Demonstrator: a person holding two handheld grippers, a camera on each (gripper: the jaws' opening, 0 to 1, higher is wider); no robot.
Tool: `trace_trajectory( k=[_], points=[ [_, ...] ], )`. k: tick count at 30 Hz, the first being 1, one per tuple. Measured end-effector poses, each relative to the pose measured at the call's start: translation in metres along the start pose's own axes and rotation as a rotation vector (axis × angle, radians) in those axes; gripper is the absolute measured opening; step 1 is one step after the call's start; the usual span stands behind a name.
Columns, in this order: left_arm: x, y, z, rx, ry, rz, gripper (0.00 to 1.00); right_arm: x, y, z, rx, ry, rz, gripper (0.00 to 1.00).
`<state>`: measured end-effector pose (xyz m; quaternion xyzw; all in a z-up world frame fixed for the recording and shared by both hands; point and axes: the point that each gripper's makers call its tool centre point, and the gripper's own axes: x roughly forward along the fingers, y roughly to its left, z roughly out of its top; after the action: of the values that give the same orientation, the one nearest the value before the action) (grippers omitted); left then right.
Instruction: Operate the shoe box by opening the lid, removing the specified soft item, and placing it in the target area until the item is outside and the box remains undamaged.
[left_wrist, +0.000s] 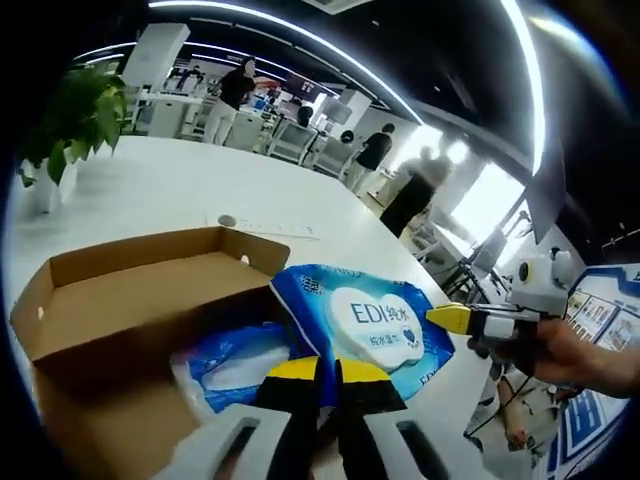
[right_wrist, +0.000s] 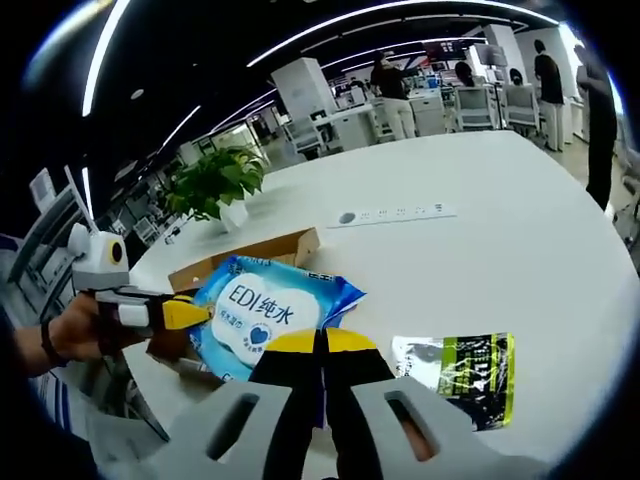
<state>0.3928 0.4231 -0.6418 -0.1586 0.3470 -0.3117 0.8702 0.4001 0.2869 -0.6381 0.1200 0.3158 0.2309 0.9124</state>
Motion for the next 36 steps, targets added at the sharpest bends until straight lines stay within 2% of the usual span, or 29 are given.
trace_trajectory(
  k=[12,22,36],
  points=[
    [0.03,-0.039,-0.006,0.037,0.039,-0.047,0.04,-0.031,-0.041,-0.008,0.044,-0.023,-0.053,0.0],
    [0.055,-0.064,-0.014,0.057,0.07,-0.075,0.04,-0.053,-0.06,-0.017,0.07,-0.03,-0.084,0.0],
    [0.08,-0.085,-0.023,0.071,0.1,-0.082,0.04,-0.068,-0.091,-0.024,0.095,-0.025,-0.102,0.0]
  ],
)
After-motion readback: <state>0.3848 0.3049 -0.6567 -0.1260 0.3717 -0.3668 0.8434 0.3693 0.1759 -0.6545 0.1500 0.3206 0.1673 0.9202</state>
